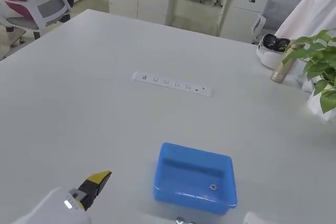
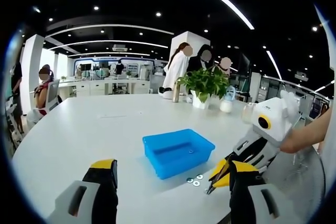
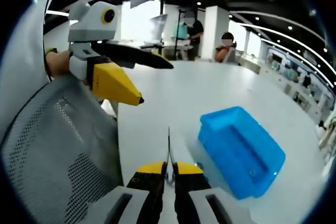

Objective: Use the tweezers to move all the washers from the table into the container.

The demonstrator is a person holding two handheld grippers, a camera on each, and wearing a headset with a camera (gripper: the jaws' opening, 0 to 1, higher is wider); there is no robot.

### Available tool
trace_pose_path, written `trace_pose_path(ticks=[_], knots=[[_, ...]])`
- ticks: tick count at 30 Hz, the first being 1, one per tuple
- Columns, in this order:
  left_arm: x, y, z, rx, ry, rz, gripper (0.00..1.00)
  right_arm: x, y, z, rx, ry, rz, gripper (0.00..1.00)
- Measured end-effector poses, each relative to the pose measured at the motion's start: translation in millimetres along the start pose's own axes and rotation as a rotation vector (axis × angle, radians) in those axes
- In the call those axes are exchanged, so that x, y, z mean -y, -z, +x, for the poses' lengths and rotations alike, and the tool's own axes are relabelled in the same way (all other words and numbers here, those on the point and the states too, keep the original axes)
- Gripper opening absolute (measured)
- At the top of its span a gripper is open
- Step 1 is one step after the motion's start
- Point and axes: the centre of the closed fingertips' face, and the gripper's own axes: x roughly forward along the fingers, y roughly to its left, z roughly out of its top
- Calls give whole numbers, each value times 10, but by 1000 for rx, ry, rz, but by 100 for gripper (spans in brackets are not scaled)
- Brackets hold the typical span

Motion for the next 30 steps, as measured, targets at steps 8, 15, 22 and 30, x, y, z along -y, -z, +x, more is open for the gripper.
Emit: trace_pose_path(ticks=[8, 15, 22, 30], knots=[[20, -17, -1, 10, 13, -7, 89, 321, -238, -181, 141, 18, 328, 2], [39, -12, 4, 7, 25, -9, 89, 661, -524, -440, 213, 43, 347, 3], [8, -17, -6, 14, 13, -23, 89, 1037, -613, -434, 233, 113, 360, 3], [-3, -13, -8, 13, 10, -23, 88, 1498, -268, -124, 134, 220, 488, 3]])
